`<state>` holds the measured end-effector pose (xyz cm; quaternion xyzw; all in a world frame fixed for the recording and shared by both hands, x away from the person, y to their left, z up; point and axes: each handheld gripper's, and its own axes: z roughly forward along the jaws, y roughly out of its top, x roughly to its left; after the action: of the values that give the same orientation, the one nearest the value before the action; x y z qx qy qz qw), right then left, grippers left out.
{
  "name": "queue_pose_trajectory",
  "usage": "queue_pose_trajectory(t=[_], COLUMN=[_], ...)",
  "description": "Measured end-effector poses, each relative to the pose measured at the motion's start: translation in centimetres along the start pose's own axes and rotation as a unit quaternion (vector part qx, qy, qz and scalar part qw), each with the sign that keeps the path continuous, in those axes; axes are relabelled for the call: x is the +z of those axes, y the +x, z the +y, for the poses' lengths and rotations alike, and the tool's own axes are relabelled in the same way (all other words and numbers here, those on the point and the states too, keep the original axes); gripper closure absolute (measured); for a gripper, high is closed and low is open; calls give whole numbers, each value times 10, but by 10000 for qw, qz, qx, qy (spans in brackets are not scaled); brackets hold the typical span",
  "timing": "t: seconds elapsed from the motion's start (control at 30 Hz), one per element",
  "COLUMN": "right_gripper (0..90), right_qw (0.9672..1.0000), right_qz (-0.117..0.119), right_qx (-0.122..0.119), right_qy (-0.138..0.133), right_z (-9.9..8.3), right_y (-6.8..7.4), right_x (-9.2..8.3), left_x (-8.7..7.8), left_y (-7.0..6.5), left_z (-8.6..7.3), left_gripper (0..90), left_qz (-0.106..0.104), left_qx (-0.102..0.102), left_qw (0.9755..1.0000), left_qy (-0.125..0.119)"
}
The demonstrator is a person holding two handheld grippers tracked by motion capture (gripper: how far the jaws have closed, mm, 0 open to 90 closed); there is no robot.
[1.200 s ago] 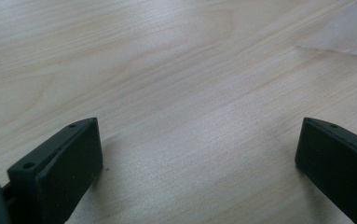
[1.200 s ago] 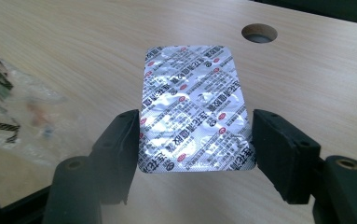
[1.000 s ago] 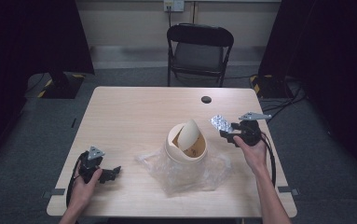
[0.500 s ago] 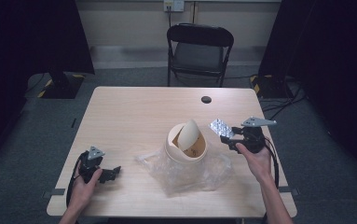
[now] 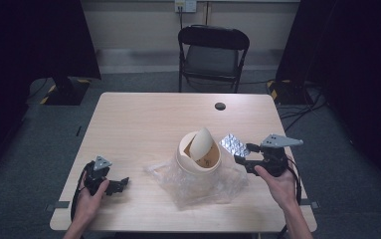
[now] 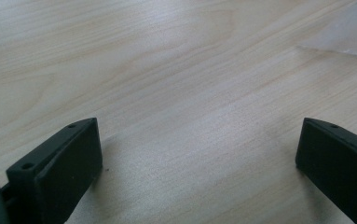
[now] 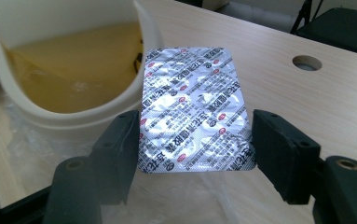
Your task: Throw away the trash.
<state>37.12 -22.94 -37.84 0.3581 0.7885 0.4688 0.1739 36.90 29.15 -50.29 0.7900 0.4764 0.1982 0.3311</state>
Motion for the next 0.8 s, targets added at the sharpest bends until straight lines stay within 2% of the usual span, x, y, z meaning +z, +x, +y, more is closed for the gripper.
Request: queue_pose_trajectory(t=[0.1,0.27,0.8], right_gripper=[342,342,341], right_qw=[9998,9995,9976], right_qz=[170,297,559], right_qx=[-71,-115,-362], right_qy=[24,54,180], right_z=[0,-4,7], right_y=[12,25,44], right_x=[-3,-3,11], left_x=[0,0,0], left_y=[0,0,0], left_z=[0,0,0], left_gripper=[0,0,0], left_qz=[-1,1,0], left_qx=[9,-1,12], left_qw=[10000,10000,10000], left_qy=[6,2,6])
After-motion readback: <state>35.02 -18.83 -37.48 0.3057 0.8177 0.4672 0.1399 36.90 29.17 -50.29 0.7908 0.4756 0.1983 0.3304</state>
